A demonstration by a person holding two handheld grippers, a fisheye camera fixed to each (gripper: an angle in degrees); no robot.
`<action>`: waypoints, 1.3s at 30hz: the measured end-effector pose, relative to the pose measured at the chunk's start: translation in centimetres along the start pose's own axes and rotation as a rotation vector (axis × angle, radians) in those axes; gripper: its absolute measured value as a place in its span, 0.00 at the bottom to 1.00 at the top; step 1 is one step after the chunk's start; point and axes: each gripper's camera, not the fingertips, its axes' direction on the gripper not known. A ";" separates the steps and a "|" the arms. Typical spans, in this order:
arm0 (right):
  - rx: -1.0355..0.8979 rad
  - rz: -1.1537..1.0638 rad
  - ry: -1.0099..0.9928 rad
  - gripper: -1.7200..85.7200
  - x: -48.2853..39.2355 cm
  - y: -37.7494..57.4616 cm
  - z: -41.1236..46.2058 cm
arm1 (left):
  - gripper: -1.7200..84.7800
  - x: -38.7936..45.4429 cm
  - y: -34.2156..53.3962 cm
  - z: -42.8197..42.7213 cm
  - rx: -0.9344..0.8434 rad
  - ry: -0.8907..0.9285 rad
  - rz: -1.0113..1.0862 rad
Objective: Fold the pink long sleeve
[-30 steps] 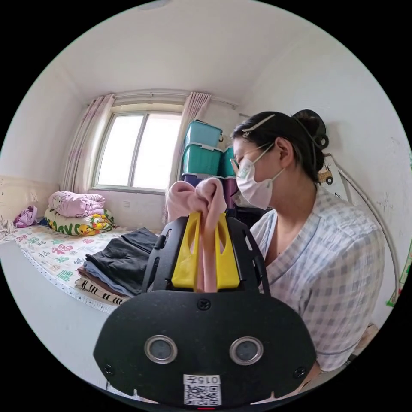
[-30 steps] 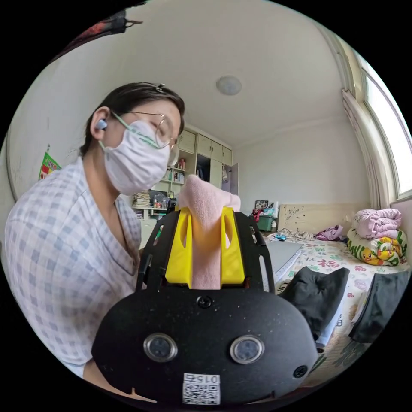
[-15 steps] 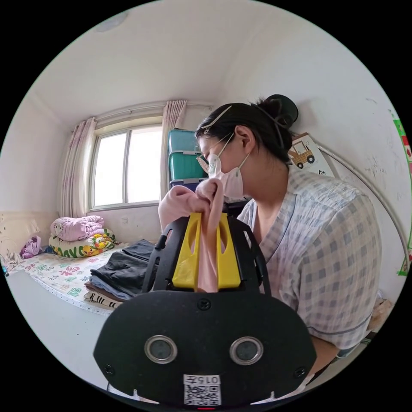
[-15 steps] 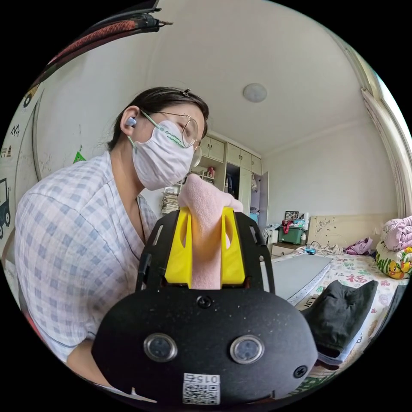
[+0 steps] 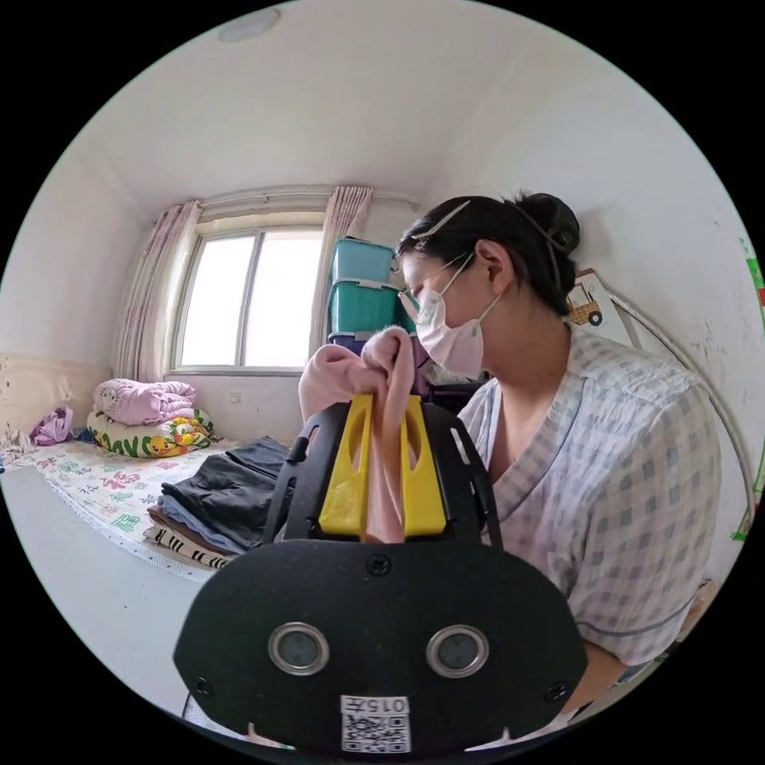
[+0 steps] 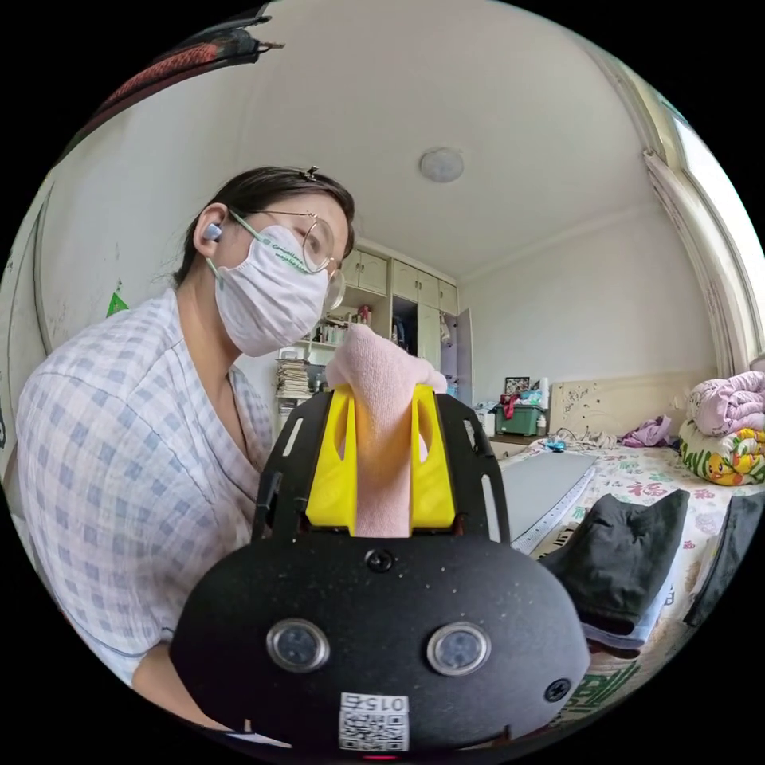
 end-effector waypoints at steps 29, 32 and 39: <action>-0.942 0.513 0.899 0.04 51.0 -20.2 36.1 | 0.09 -48.6 17.1 46.3 -0.640 -0.560 -0.545; -0.843 0.540 0.804 0.04 49.3 -23.1 34.7 | 0.09 -47.8 17.6 47.6 -0.656 -0.586 -0.505; -0.899 0.401 1.246 0.13 47.8 -25.1 25.5 | 0.09 -46.4 17.7 49.2 -0.676 -0.602 -0.492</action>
